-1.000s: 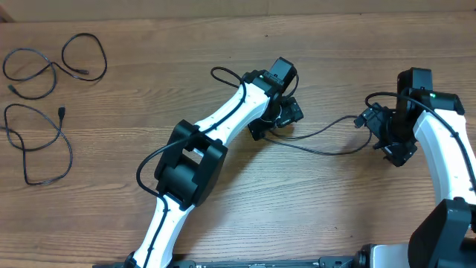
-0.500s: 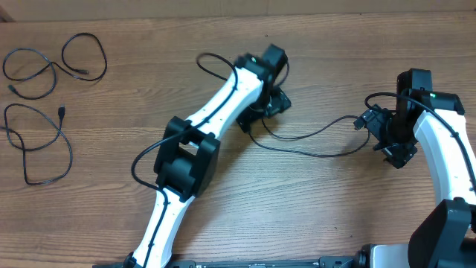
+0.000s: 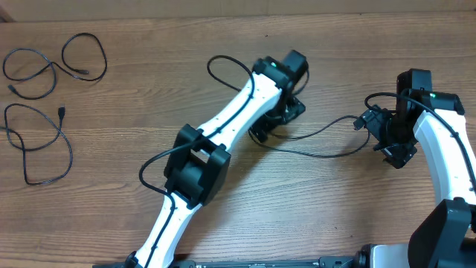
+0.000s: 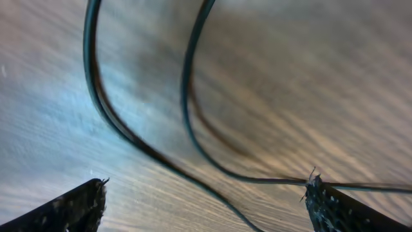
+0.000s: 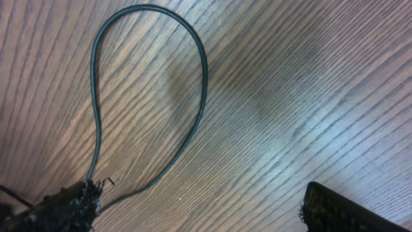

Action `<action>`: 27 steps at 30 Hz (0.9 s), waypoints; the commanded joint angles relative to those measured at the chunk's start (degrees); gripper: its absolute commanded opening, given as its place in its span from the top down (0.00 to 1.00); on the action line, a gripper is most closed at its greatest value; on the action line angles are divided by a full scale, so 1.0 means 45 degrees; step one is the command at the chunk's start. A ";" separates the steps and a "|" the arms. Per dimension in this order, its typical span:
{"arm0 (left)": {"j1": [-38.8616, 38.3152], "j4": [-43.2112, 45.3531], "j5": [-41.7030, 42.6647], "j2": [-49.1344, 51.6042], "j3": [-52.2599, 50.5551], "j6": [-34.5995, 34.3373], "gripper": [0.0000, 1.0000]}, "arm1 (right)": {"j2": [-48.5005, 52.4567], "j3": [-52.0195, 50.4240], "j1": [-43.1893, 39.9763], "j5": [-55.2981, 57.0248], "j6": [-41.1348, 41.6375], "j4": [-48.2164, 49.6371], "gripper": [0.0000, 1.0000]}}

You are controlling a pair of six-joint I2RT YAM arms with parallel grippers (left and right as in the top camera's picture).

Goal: Untangle cables
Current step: 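Drag the cable left with the left gripper and lay it at left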

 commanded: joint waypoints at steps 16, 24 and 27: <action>-0.0957 0.1928 -0.0282 0.0083 -0.2875 -0.4964 0.02 | -0.0058 0.0185 0.0000 -0.0019 -0.0112 -0.0039 0.00; -0.0952 0.1943 -0.0699 0.0083 -0.3317 -0.4959 0.88 | -0.0058 0.0185 0.0000 -0.0015 -0.0112 -0.0039 0.00; -0.0933 0.1666 -0.1234 0.0083 -0.3371 -0.4823 0.96 | -0.0058 0.0185 0.0000 0.0000 -0.0136 -0.0034 0.00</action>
